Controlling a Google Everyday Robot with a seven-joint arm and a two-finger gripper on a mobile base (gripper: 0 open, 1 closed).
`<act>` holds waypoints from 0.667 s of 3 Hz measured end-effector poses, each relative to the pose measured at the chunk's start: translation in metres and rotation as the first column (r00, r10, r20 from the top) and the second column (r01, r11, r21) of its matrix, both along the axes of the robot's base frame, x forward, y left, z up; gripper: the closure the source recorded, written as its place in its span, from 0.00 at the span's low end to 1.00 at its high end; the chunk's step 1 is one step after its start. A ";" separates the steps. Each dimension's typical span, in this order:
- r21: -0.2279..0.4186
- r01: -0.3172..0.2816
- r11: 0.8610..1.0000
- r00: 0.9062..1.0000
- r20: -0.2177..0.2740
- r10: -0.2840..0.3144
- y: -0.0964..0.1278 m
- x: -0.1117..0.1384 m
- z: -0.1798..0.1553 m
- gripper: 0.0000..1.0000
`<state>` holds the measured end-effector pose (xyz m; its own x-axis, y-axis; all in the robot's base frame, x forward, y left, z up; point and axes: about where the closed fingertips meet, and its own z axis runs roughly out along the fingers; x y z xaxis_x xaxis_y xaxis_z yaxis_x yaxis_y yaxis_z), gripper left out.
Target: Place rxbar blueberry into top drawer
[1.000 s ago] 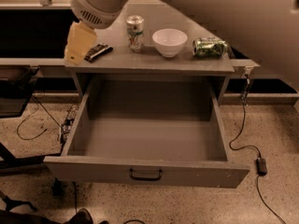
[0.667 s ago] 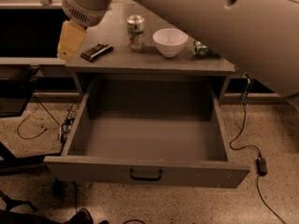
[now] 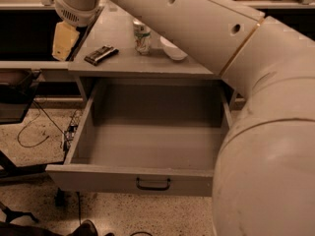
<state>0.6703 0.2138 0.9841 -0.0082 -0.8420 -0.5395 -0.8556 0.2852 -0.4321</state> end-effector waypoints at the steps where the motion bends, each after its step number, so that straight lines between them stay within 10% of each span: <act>1: 0.000 0.000 1.000 1.000 0.000 0.000 0.000 0.000 0.000 0.00; 2: -0.014 0.053 0.998 0.999 0.013 -0.053 -0.003 0.003 -0.001 0.00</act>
Offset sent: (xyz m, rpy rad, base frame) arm 0.0077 -0.0103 -0.0002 -0.0339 -0.0395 -0.1484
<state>0.6734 0.2111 0.9826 -0.0462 -0.8480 -0.5280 -0.8336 0.3239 -0.4474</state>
